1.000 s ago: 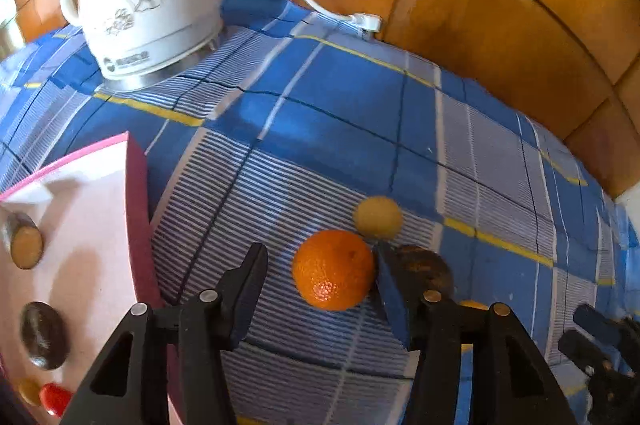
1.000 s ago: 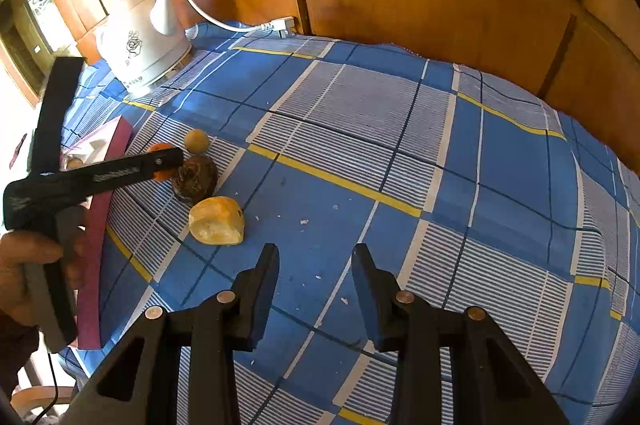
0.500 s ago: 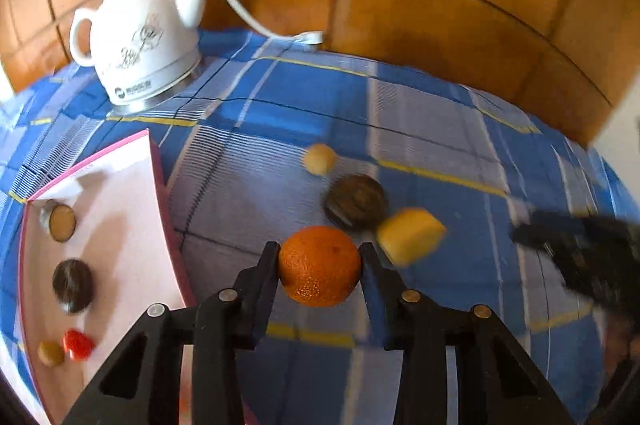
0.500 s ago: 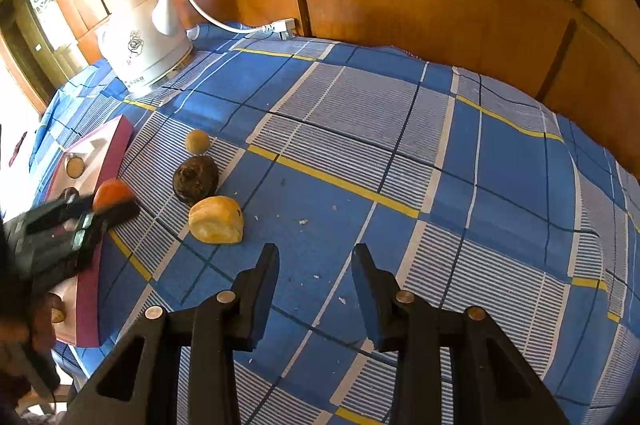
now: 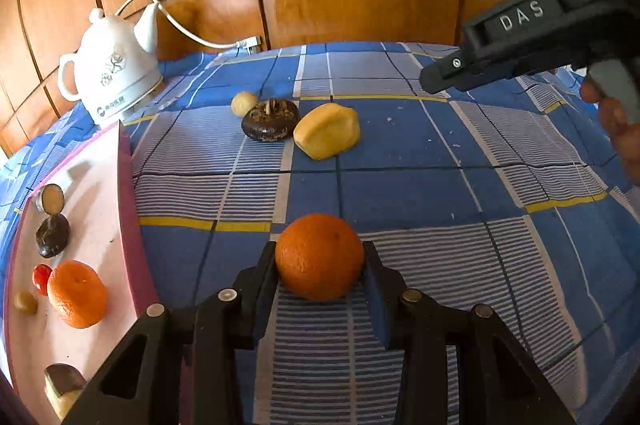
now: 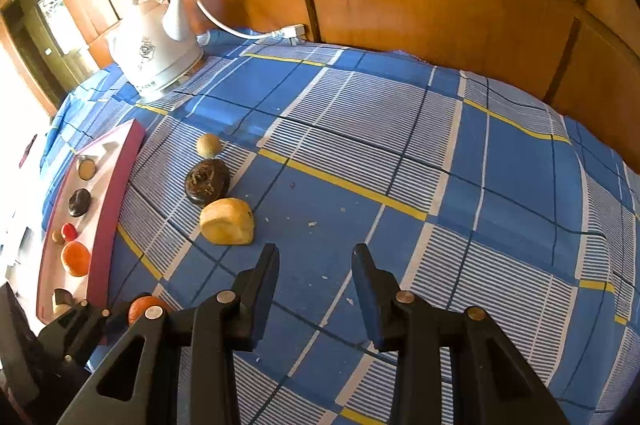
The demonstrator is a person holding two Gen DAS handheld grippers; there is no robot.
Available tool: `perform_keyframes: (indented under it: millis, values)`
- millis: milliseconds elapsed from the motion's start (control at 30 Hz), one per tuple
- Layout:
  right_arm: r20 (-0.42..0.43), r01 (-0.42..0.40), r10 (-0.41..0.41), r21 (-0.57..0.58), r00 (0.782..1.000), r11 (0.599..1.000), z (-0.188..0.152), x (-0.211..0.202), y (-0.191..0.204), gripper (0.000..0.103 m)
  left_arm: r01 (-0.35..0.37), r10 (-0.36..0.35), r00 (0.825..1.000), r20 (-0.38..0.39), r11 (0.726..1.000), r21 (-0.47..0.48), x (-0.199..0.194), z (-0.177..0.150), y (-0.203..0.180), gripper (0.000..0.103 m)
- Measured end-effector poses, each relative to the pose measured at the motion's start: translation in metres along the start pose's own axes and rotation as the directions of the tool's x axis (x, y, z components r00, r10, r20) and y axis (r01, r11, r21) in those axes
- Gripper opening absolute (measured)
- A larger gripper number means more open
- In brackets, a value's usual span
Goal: Organize fruits
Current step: 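Hold the orange in the left gripper while the right gripper moves toward the small yellow fruit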
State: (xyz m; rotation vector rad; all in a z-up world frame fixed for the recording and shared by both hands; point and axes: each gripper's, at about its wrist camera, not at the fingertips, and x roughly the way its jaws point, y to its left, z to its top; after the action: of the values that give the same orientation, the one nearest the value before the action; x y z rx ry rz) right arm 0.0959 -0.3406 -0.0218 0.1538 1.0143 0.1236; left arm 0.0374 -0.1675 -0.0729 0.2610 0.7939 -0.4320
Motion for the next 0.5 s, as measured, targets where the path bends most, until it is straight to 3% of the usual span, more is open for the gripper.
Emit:
perform_keyframes:
  millis: [500]
  values:
    - [-0.056, -0.077, 0.073, -0.081, 0.996, 0.994, -0.009, 0.015, 0.019, 0.038, -0.021, 0.019, 0.998, 0.067, 0.999, 0.033, 0.000, -0.008, -0.004, 0.041]
